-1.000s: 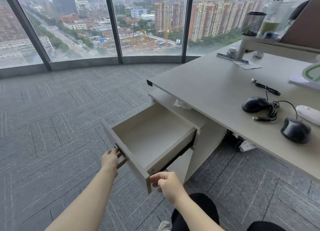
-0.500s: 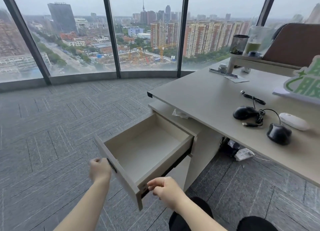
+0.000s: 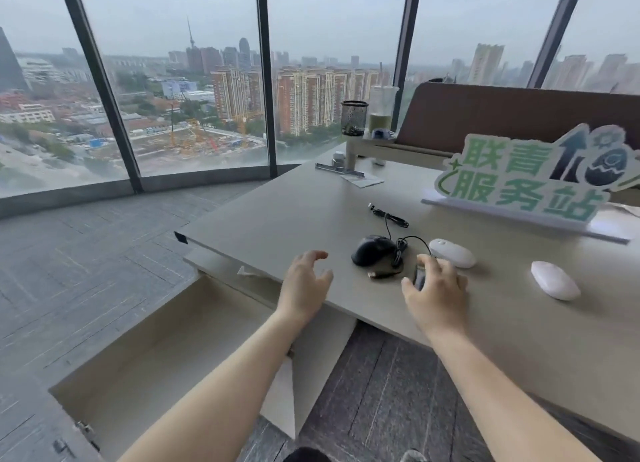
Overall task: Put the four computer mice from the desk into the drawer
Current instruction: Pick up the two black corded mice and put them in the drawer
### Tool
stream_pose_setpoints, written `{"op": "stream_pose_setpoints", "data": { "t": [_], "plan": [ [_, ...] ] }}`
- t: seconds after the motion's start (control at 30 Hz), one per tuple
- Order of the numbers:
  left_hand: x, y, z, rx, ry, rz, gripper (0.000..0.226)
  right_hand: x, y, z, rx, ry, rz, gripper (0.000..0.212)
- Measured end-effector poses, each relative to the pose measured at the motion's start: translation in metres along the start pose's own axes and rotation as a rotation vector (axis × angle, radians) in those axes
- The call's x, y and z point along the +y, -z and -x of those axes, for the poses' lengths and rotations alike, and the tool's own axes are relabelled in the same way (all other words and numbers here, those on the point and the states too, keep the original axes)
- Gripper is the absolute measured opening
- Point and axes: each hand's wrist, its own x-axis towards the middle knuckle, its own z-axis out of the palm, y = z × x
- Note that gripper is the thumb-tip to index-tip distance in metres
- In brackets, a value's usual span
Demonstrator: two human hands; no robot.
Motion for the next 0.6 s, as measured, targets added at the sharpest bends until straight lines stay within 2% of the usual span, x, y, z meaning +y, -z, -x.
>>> {"op": "stream_pose_setpoints", "data": {
  "t": [0.1,0.17,0.27,0.4,0.5,0.6],
  "plan": [
    [0.029,-0.051,-0.039,-0.107,-0.047,-0.100,0.048,0.021,-0.004,-0.022,-0.186,-0.084,0.127,0.075],
    [0.036,-0.080,-0.063,-0.158,-0.050,-0.175,0.054,0.026,-0.009,-0.029,-0.208,-0.088,0.148,0.081],
    [0.032,-0.109,-0.091,-0.217,-0.018,-0.326,0.058,0.027,-0.013,-0.037,-0.195,-0.066,0.199,0.075],
    [0.025,-0.115,-0.101,-0.185,-0.070,-0.453,0.055,0.032,-0.004,-0.049,-0.254,-0.057,0.258,0.069],
    [0.023,-0.097,-0.094,-0.110,-0.038,-0.334,0.054,0.033,0.000,-0.049,-0.250,-0.024,0.196,0.068],
    [0.029,-0.059,-0.082,0.009,-0.042,-0.119,0.053,0.017,0.010,-0.044,-0.134,0.098,-0.063,0.064]
  ]
}}
